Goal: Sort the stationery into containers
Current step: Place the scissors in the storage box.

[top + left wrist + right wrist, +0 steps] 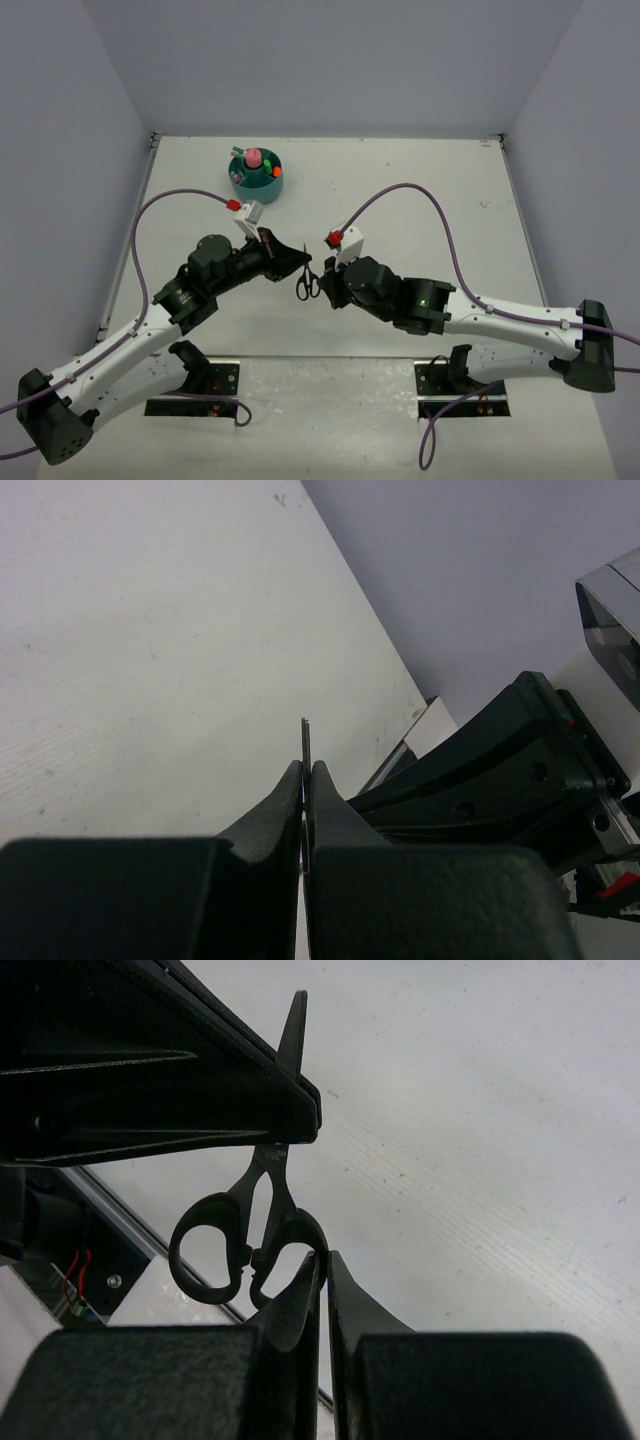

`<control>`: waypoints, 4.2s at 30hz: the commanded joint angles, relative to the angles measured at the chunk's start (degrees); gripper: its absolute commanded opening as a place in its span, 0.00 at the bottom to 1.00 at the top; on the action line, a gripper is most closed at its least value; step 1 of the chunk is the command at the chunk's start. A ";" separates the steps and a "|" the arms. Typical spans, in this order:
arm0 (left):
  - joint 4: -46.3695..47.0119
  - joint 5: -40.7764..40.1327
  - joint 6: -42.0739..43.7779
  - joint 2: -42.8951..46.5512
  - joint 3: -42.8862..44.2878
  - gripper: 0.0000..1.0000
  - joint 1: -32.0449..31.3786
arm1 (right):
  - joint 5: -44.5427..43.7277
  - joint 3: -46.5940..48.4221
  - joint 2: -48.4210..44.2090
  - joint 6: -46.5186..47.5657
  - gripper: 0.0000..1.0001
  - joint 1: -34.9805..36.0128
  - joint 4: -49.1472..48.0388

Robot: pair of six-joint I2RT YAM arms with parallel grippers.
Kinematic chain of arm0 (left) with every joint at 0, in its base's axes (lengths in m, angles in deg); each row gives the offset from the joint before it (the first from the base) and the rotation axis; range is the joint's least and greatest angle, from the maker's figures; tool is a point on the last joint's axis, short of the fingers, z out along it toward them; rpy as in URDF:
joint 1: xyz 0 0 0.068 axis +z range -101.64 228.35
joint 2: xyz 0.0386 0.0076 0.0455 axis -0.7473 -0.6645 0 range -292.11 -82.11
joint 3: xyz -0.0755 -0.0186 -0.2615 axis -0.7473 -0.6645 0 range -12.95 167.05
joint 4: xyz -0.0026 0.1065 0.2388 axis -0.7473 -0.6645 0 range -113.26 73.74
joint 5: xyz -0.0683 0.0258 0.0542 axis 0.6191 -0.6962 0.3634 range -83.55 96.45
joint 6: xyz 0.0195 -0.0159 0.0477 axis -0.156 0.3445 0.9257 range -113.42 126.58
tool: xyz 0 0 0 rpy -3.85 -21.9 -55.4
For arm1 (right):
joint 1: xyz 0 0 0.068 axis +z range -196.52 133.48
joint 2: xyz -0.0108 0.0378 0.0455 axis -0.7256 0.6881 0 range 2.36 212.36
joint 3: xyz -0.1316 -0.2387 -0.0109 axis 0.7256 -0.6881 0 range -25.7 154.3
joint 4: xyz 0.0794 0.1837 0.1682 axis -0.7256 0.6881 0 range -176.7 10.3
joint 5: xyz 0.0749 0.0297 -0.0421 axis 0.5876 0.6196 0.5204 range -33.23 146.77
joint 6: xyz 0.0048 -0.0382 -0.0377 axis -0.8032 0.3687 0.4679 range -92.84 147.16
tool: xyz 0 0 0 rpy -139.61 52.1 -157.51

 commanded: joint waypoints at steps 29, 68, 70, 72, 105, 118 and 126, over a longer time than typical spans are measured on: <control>18.99 33.04 71.73 -33.19 22.74 0.00 25.73 | -11.21 -17.96 -28.31 -2.17 0.99 -5.15 -4.14; 26.97 58.83 84.30 -54.07 29.20 0.00 40.99 | -6.25 -17.35 -19.96 -1.55 0.99 -5.07 -7.74; 25.63 58.28 84.72 -54.42 30.79 0.00 40.99 | -5.72 -17.18 -19.24 -1.46 0.99 -5.06 -8.09; 25.33 57.88 83.38 -56.36 32.15 0.00 42.68 | -5.20 -17.06 -18.00 -1.34 0.99 -5.12 -8.93; 24.05 57.94 77.14 -55.72 34.61 0.32 43.72 | -3.25 -17.09 -16.74 -0.23 0.99 -5.06 -10.33; 16.35 29.79 22.84 -19.41 35.37 1.00 41.87 | -17.79 -10.80 -18.91 -1.97 0.99 -5.06 0.58; -20.78 -2.28 27.43 2.49 15.88 1.00 41.96 | -33.86 -7.67 -29.03 0.49 0.99 -5.06 10.79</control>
